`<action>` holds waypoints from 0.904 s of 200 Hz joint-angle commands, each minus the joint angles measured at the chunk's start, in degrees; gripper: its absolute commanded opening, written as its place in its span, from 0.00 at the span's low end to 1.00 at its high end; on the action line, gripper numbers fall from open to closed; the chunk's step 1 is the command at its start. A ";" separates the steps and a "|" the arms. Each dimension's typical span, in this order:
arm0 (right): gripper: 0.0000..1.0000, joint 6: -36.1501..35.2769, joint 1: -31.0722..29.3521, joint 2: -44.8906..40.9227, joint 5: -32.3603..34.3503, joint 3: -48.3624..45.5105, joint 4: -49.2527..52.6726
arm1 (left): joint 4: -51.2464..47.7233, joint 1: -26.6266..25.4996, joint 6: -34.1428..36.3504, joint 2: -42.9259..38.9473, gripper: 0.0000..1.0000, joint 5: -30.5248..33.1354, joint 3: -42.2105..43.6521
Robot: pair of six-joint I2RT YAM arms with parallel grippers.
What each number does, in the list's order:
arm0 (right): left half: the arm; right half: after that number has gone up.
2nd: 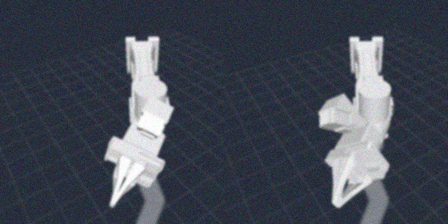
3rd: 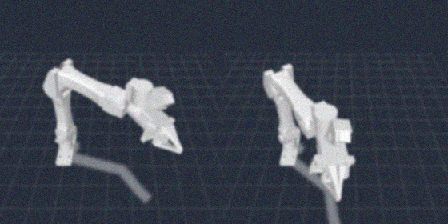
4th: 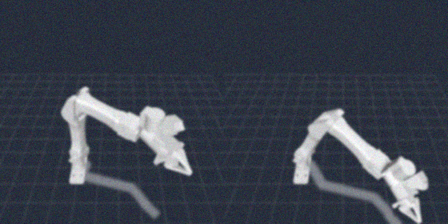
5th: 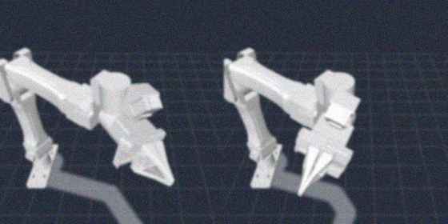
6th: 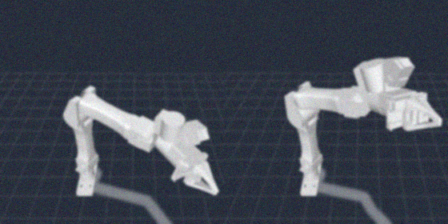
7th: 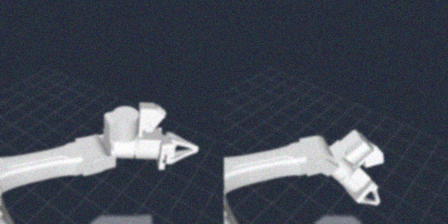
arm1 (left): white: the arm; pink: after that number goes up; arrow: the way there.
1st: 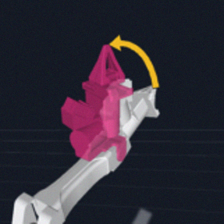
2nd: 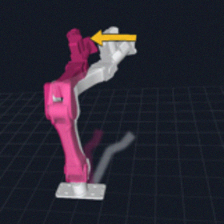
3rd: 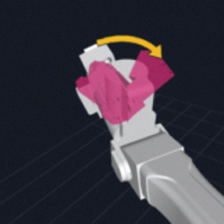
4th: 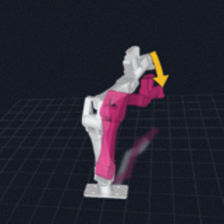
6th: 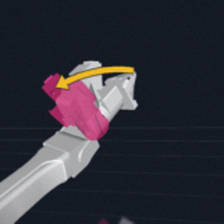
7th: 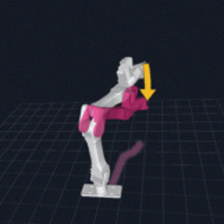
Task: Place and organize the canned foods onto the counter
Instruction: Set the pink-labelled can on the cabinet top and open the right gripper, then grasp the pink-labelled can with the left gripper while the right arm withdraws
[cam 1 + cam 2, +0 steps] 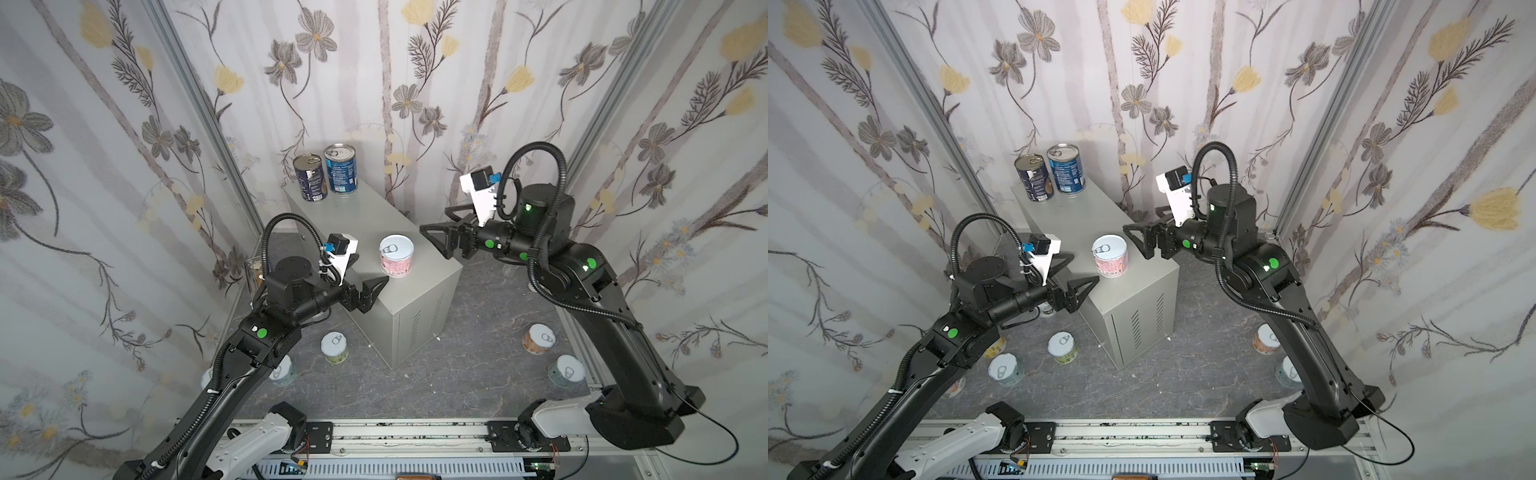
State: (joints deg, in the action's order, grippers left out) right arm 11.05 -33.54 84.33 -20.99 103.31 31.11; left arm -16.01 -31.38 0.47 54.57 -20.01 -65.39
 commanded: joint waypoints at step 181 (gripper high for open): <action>1.00 1.97 4.00 -24.23 11.52 -33.79 -9.45 | 11.35 -3.48 3.44 14.39 0.96 0.85 -7.43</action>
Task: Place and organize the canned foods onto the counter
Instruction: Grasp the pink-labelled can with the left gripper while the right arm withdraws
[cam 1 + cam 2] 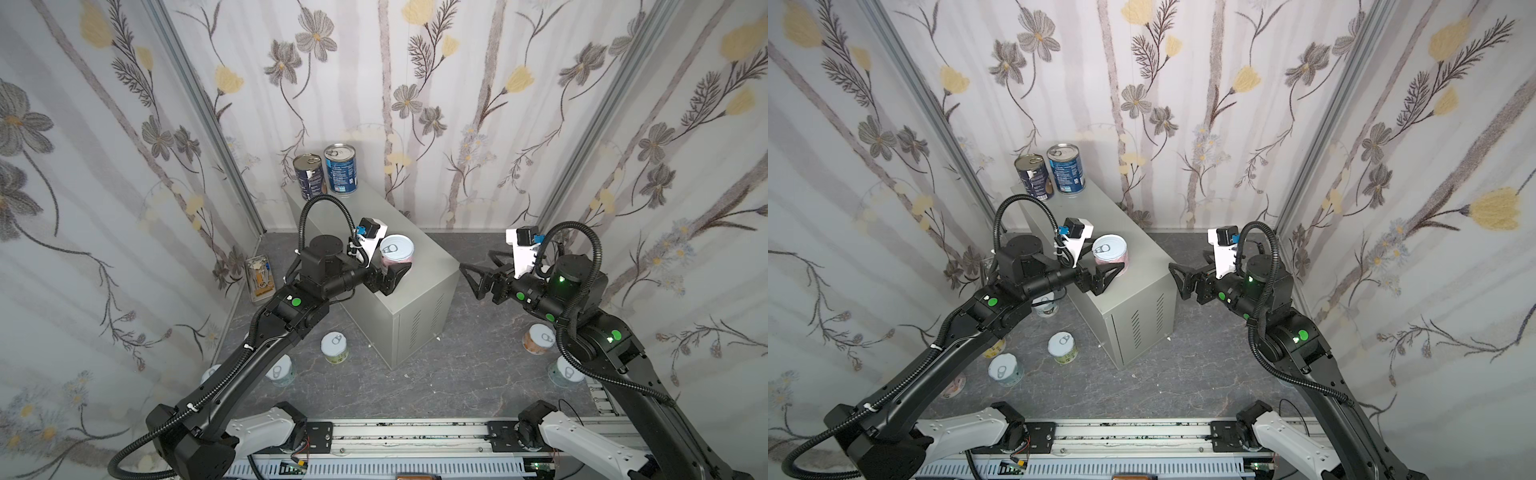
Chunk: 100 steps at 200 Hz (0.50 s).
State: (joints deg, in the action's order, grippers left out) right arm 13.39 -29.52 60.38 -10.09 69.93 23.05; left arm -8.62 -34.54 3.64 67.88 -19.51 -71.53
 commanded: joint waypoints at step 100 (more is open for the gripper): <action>1.00 -1.08 -0.06 -2.03 1.73 -2.51 -1.94 | 5.17 -1.43 0.69 3.29 0.65 4.02 -3.94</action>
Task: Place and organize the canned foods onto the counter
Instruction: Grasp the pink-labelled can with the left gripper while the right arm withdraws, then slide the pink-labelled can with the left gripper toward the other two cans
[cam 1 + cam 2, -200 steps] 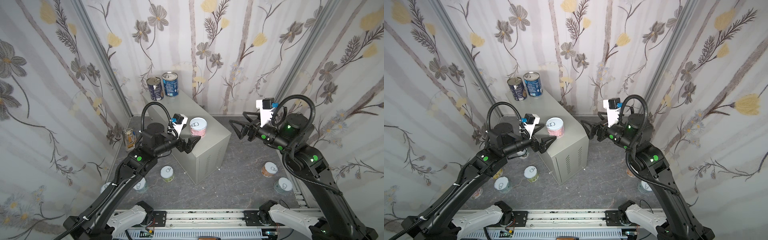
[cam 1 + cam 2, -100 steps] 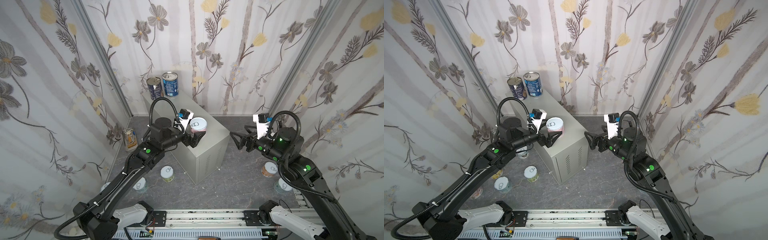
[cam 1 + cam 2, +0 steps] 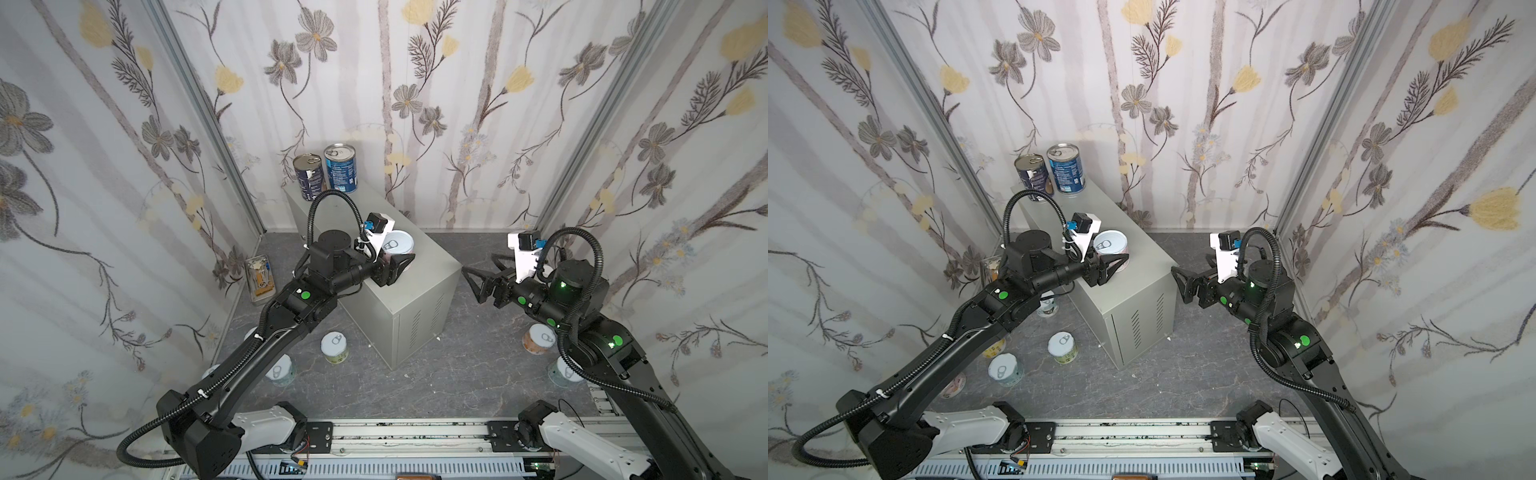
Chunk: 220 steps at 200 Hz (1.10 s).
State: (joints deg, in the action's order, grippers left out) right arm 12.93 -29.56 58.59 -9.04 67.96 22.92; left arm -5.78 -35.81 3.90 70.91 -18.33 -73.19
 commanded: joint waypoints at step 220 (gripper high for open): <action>1.00 0.77 -0.84 5.34 -2.32 -1.34 -5.42 | 1.98 16.65 -5.30 17.19 0.62 20.66 -21.64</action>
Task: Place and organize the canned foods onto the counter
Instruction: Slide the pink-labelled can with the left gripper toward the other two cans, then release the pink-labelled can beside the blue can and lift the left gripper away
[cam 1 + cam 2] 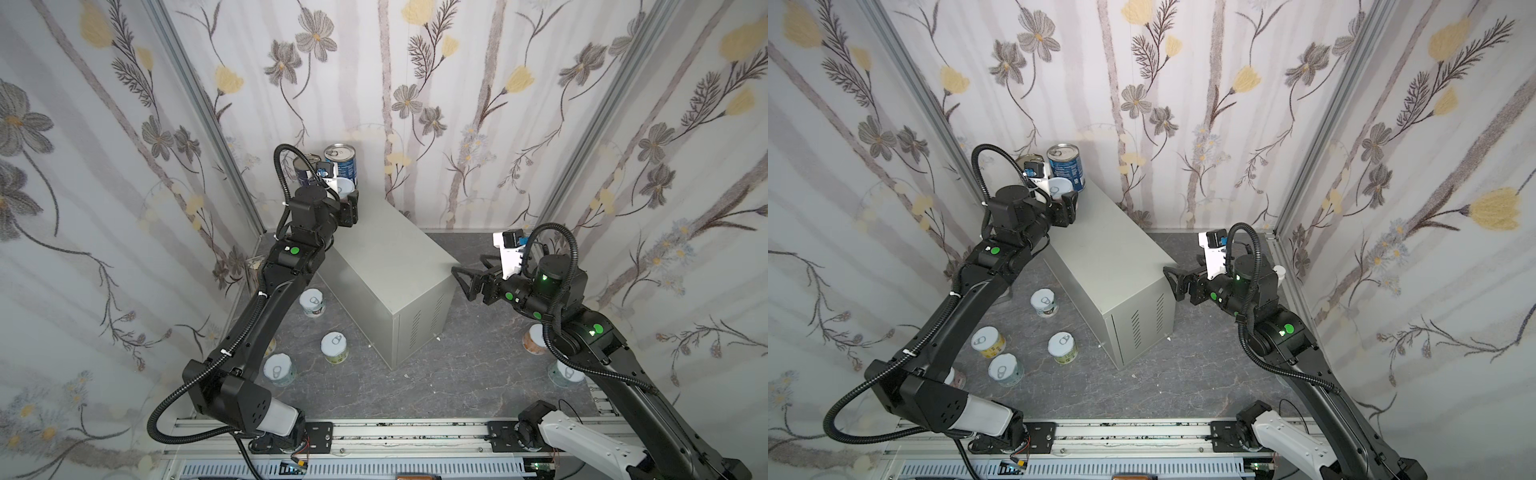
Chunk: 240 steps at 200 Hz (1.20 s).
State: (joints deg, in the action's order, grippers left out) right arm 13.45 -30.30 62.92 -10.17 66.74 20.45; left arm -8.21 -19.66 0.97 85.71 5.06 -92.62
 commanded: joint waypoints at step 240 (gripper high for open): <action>1.00 -0.75 0.04 2.05 -2.48 -0.01 -3.13 | 3.89 0.41 -2.24 21.80 0.65 -1.13 -20.59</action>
State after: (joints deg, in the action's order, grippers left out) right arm 13.17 -30.26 65.23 -12.10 67.02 19.90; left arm -8.67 -19.29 -1.50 107.26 3.03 -112.53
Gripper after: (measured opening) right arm 0.996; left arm 0.706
